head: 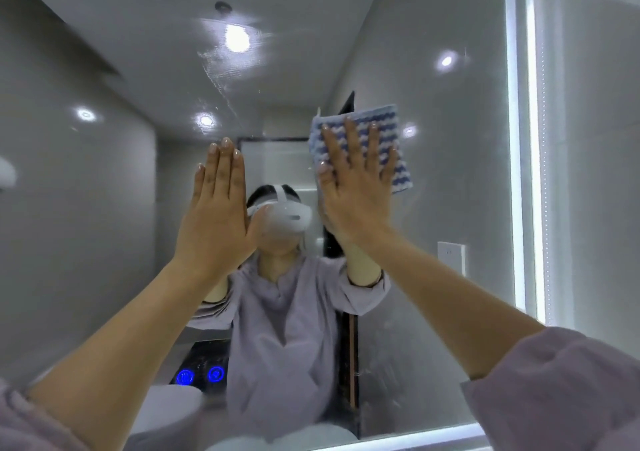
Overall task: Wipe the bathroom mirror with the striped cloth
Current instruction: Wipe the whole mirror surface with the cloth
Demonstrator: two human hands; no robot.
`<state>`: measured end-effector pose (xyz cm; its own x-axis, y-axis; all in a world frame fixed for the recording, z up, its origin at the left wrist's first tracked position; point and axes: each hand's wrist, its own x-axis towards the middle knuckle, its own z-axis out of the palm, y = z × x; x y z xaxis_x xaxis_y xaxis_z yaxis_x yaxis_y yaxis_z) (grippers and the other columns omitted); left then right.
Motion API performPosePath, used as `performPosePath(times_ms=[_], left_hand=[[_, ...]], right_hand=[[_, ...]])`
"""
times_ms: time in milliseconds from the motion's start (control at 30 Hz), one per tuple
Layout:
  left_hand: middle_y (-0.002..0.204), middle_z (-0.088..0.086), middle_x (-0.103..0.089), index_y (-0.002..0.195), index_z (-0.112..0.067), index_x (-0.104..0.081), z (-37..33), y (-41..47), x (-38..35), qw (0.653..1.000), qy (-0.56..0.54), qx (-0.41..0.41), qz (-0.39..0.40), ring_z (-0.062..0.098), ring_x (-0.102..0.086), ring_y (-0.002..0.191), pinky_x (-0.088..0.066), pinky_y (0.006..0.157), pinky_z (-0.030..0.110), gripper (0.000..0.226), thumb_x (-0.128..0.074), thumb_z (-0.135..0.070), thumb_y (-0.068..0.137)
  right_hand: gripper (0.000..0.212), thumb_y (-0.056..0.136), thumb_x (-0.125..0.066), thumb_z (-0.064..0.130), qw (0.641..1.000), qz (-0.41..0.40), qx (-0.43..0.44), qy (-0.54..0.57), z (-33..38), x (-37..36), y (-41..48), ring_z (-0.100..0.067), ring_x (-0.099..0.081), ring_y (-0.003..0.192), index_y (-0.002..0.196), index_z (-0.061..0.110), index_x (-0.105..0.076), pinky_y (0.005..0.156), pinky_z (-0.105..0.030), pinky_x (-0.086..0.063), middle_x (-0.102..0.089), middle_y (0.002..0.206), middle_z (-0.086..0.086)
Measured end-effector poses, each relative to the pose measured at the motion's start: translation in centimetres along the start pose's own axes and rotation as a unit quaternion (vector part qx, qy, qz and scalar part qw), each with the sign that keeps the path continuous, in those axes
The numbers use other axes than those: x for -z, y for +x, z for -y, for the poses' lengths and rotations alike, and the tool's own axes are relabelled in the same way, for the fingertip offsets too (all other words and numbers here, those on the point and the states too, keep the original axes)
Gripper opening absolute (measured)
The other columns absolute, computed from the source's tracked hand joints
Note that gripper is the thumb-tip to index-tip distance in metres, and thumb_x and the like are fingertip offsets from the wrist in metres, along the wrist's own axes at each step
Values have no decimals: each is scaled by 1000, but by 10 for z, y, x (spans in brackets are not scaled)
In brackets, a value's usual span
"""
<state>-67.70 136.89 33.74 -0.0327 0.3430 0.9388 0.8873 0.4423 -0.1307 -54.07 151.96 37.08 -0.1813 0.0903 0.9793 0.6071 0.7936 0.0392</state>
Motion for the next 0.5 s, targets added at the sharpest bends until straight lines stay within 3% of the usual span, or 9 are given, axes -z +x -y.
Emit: performPosePath(times_ms=[267,500], left_hand=[[159,16,12,149,0,7,2,1,-3,1000,1,-2,-12,25,15,147,6,120,38,81,-18,-56,95],[159,14,13,149,-3,8,4,1,-3,1000,-5,0,-5,23,16,147,5,121,38,85,-15,-59,90]], right_hand=[[55,101,-20,48,999,22,38,1,3,1,-9,-26,11,148,152,34,-4,118,-50,7,3,162,2],[55,99,-18,52,995,22,94,-23,-34,10,-9,-23,0,149,151,34,-14,120,-46,0,-8,161,3]])
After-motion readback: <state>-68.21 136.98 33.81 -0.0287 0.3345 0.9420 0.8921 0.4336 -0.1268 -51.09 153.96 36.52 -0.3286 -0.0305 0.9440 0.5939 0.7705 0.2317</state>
